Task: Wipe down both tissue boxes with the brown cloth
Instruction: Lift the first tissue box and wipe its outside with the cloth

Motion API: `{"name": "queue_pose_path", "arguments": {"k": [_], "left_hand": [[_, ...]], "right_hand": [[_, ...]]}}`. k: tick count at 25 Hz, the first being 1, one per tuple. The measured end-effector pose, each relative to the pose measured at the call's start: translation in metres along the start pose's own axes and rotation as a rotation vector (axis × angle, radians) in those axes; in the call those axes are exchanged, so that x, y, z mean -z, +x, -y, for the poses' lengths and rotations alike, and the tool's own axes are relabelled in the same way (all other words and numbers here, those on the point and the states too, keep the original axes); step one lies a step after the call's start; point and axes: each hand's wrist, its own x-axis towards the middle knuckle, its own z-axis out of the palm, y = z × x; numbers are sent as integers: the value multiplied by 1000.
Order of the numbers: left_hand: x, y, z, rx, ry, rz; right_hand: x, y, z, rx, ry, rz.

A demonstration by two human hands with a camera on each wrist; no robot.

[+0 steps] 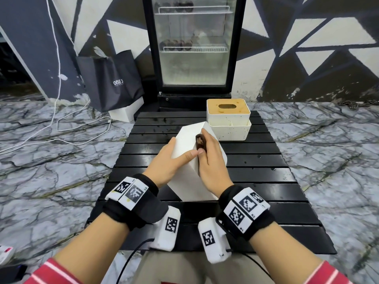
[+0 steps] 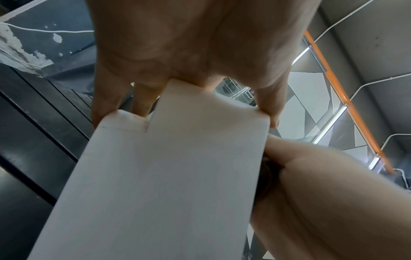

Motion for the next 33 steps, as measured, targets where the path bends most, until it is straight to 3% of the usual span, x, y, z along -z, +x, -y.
{"name": "queue_pose_path", "arguments": {"k": [6, 12, 16, 25, 33], "left_hand": [[-3, 1, 3, 4, 25, -30], [-11, -9, -5, 22, 193, -99], [-20, -13, 2, 2, 330, -77], [-36, -19, 9, -45, 170, -166], [-38, -14, 18, -41, 233, -181]], "right_hand": [[13, 20, -10, -67, -4, 31], [45, 20, -10, -148, 89, -68], [70, 17, 12, -13, -9, -100], [46, 1, 10, 187, -394, 231], [45, 16, -4, 155, -414, 177]]}}
